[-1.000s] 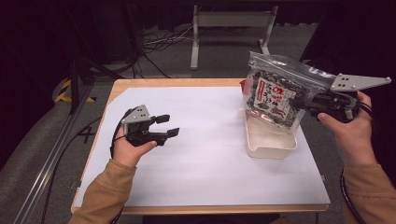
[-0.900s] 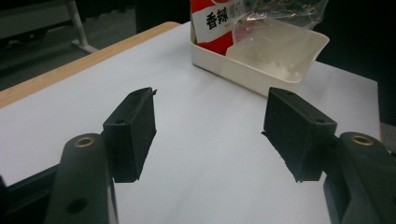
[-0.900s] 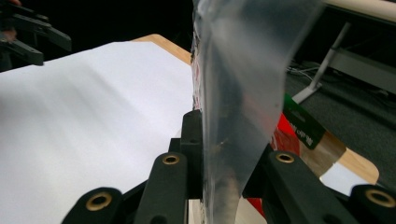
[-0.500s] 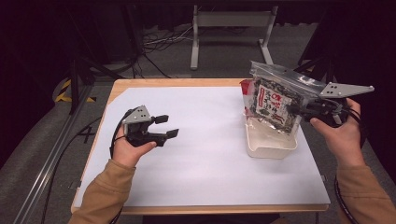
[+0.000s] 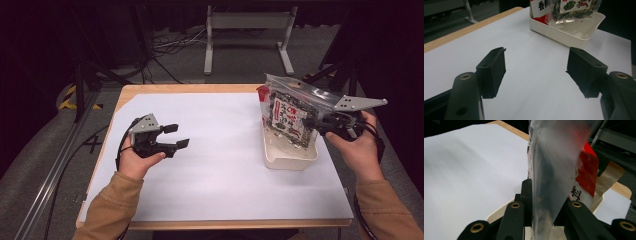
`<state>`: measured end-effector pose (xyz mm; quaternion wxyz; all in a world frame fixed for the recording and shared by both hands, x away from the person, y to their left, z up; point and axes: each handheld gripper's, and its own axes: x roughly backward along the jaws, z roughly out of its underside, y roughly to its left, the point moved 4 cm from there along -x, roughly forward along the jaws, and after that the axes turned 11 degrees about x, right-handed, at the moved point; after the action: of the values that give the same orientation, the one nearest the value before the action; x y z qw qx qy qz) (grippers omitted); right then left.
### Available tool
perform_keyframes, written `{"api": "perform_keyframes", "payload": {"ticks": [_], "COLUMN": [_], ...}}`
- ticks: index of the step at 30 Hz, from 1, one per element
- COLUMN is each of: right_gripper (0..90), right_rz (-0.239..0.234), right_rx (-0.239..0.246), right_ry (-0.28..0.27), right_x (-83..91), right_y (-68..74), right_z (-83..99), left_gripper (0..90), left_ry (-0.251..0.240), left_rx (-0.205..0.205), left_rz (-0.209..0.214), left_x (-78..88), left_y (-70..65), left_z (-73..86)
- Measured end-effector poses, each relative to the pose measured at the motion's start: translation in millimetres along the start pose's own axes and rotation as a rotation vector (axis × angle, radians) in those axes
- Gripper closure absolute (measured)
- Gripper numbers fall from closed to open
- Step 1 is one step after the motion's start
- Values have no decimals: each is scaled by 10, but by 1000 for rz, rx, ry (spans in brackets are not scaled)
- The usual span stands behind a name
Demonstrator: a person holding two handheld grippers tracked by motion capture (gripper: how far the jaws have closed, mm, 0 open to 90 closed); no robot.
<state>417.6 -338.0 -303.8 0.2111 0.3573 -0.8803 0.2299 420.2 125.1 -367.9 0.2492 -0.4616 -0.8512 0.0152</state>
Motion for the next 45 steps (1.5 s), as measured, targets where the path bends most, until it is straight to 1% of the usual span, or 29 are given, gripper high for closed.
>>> {"api": "perform_keyframes", "payload": {"ticks": [3, 7, 11, 14, 15, 16, 17, 19, 25, 27, 29, 30, 31, 33, 36, 37, 38, 39, 40, 41, 42, 45], "right_gripper": [754, 754, 754, 753, 751, 751, 751, 750, 747, 745, 741, 736, 734, 721, 591, 568, 542, 493, 421, 386, 357, 307], "right_rz": [-5, -10, -9, -7, -10, -14, -14, -14, -11, -4, 0, 4, 9, 7, 5, 0, 5, 8, 8, 6, 10, 22], "right_rx": [-3, -16, -24, -40, -44, -57, -56, -72, -94, -99, -119, -120, -117, -132, -148, -156, -156, -157, -166, -173, -171, -153], "right_ry": [6, 2, -3, -4, -5, -13, -19, -34, -53, -61, -80, -90, -93, -99, -107, -114, -117, -120, -132, -145, -152, -154], "right_x": [-54, -74, -135, -181, -197, -204, -200, -198, -179, -169, -160, -156, -154, -147, -137, -129, -119, -107, -87, -75, -61, -14], "right_y": [11, 13, 43, 68, 75, 81, 77, 75, 79, 66, 43, 21, 3, -17, -41, -38, -41, -39, -32, -23, -18, 0], "right_z": [43, 86, 173, 242, 263, 287, 311, 351, 456, 480, 496, 506, 510, 506, 501, 499, 501, 503, 506, 507, 512, 531], "left_gripper": [313, 310, 309, 307, 307, 306, 306, 305, 302, 304, 304, 304, 303, 302, 300, 298, 298, 297, 296, 295, 294, 291], "left_ry": [1, 2, 2, 7, 9, 10, 9, 9, 11, 10, 8, 10, 10, 9, 8, 6, 2, -1, -5, -10, -10, -12], "left_rx": [-4, 0, -1, 3, -1, 0, -1, 0, 1, 3, 5, 3, 11, 12, 20, 22, 27, 34, 31, 27, 33, 26], "left_rz": [-1, 1, 1, 5, 3, 5, 4, 5, 7, 11, 11, 12, 12, 8, 11, 15, 15, 15, 16, 14, 16, 12], "left_x": [-2, -1, -16, -27, -26, -25, -25, -24, -21, -18, -18, -18, -18, -18, -5, 3, 13, 33, 44, 54, 66, 102], "left_y": [4, 1, 6, -6, -7, -11, -12, -10, -6, 1, 10, 18, 20, 36, 49, 51, 50, 45, 44, 43, 33, 15], "left_z": [1, 0, -3, 2, 2, 3, 3, 4, 8, 9, 12, 13, 18, 25, 36, 37, 37, 39, 37, 36, 40, 51]}}
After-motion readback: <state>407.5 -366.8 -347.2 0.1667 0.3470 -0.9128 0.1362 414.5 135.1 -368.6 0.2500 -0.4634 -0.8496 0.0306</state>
